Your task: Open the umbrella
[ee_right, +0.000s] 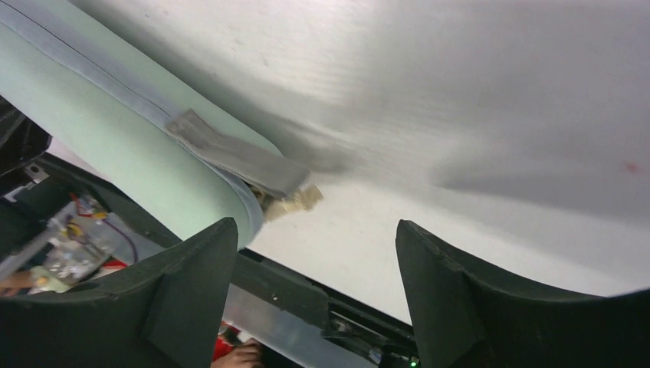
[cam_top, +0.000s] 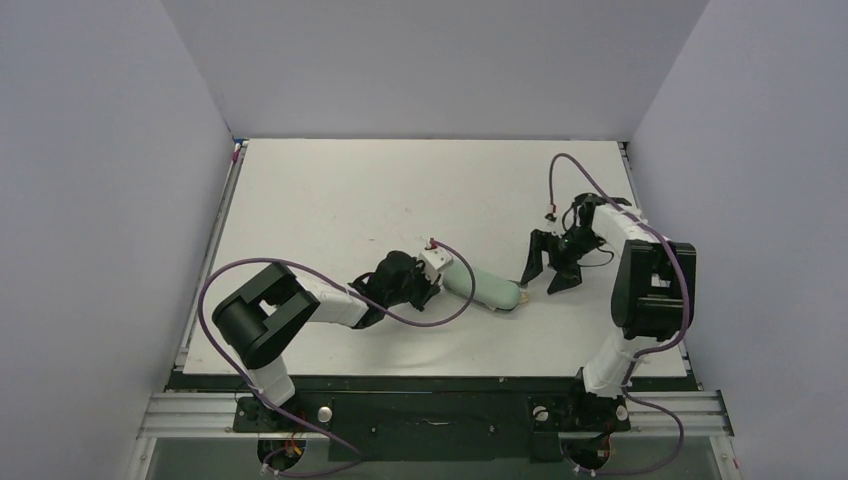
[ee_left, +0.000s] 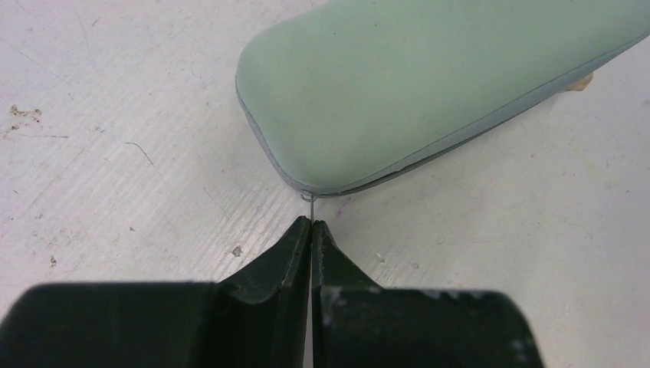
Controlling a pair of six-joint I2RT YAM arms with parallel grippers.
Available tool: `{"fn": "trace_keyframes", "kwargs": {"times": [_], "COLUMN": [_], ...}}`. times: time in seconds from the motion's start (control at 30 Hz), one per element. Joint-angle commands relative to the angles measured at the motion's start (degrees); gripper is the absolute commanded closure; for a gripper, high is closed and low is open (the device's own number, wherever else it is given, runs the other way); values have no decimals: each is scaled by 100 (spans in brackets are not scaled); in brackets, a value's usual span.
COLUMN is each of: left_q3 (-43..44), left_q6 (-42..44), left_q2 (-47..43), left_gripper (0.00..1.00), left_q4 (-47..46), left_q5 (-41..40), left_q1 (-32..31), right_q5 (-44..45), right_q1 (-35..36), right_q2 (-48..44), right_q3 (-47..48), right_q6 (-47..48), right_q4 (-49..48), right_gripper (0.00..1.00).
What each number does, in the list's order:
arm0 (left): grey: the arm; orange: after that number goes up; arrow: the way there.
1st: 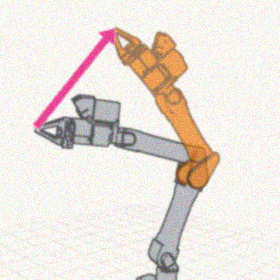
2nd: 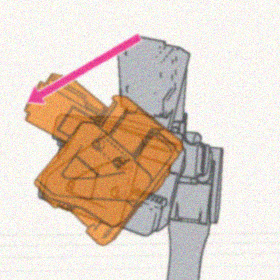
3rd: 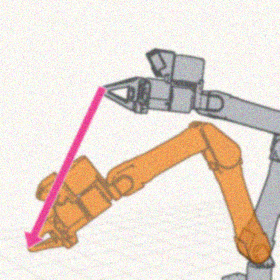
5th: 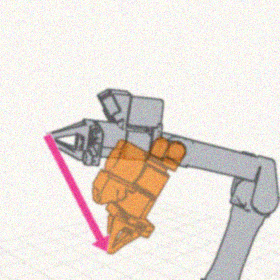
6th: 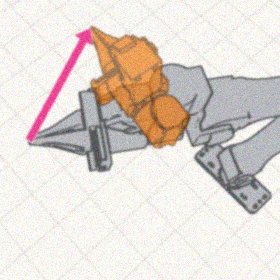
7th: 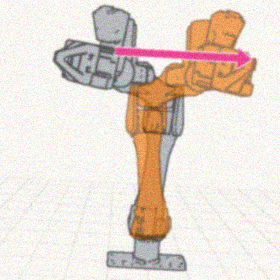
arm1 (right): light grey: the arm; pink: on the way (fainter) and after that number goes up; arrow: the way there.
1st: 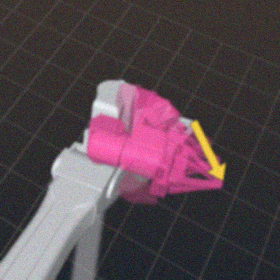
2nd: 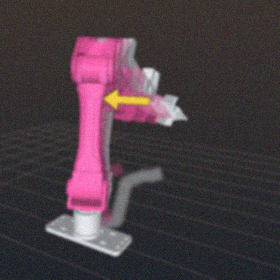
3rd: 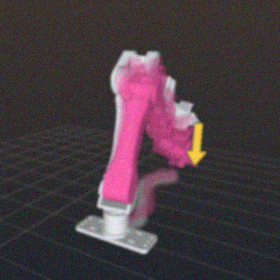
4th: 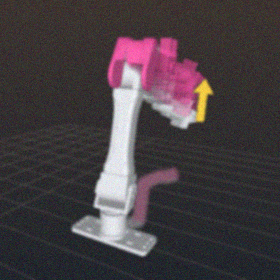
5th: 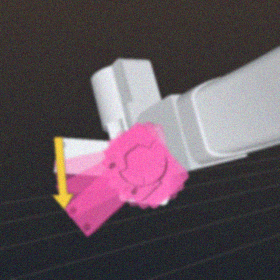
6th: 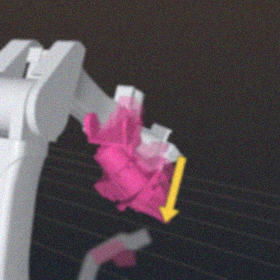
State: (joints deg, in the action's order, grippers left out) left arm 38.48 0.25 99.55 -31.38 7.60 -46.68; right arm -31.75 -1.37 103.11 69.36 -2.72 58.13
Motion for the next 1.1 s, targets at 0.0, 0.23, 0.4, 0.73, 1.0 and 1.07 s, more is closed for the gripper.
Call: {"fn": "trace_keyframes", "kwargs": {"times": [0.0,0.23,0.4,0.73,1.0,1.07], "left_q3": [100,167,208,167,21,-32], "left_q6": [-284,-363,-359,-294,-84,26], "left_q2": [-7,3,-9,-70,-199,-279], "left_gripper": [100,100,100,100,100,100], "left_q4": [-46,-3,28,31,56,81], "left_q5": [-146,-200,-180,-225,-608,-611], "left_q1": [-63,-185,-318,-553,-373,-250], "right_q5": [-713,-1280,-1258,-171,562,633], "right_q1": [-385,-183,358,536,566,574], "right_q2": [-629,-1110,-1024,-197,574,678], "right_q3": [-443,-1294,-1492,-1087,-443,-333], "right_q6": [-116,-689,-1343,-1702,-668,-474], "right_q4": [-12,-805,-1603,-2359,-1651,-1492], "right_gripper": [28,22,22,45,100,100]}}
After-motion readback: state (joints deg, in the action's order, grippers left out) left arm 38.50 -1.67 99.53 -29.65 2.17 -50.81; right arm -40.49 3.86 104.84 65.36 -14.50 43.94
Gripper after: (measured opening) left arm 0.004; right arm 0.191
